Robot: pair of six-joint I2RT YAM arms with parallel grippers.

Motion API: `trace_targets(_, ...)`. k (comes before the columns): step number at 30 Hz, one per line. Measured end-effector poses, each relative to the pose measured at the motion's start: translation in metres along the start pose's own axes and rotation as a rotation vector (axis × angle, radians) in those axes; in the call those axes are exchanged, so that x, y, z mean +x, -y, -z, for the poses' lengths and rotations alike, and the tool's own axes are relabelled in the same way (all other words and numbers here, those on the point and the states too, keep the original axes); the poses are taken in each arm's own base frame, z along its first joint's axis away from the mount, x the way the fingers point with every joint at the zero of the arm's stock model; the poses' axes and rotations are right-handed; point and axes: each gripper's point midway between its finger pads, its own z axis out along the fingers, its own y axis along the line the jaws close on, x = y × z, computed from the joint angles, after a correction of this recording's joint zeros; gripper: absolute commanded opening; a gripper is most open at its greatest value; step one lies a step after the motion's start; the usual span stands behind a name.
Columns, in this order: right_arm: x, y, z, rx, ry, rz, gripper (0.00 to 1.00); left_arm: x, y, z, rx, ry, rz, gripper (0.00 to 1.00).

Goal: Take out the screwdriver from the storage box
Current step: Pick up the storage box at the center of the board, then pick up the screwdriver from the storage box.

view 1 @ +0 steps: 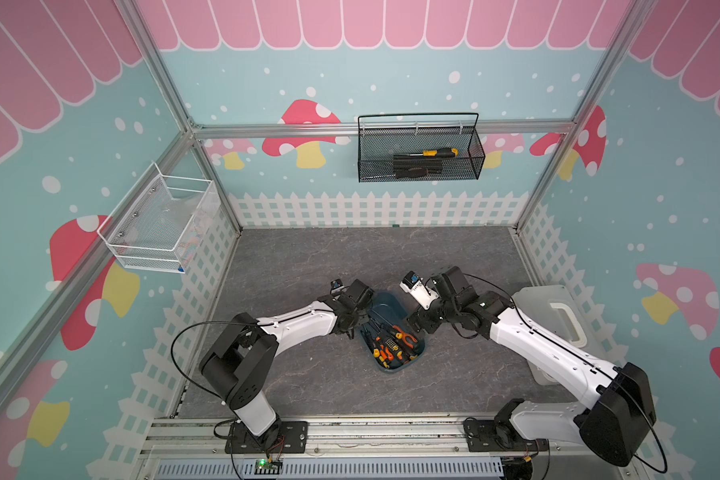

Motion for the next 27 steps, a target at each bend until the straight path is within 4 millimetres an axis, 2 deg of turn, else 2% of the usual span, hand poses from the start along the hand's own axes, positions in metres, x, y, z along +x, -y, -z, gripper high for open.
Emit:
trace_targets(6, 0.000, -0.006, -0.001, -0.018, -0.001, 0.002, 0.86, -0.008, -0.006, -0.001, -0.010, 0.006, -0.005, 0.00)
trace_targets(11, -0.002, -0.025, -0.012, -0.063, -0.027, 0.008, 0.84, -0.019, -0.014, 0.003, -0.028, 0.029, -0.015, 0.00)
trace_targets(15, -0.014, -0.046, -0.031, -0.105, -0.054, 0.026, 0.83, -0.034, -0.011, 0.008, -0.035, 0.069, -0.036, 0.00)
trace_targets(19, -0.016, -0.061, -0.058, -0.144, -0.105, 0.020, 0.79, -0.049, -0.006, 0.016, -0.036, 0.125, -0.056, 0.00)
trace_targets(23, -0.009, -0.063, -0.083, -0.148, -0.165, -0.010, 0.72, -0.059, -0.007, 0.024, -0.045, 0.169, -0.071, 0.00)
trace_targets(27, -0.004, -0.062, -0.098, -0.140, -0.201, -0.030, 0.68, -0.063, -0.008, 0.028, -0.054, 0.191, -0.080, 0.00)
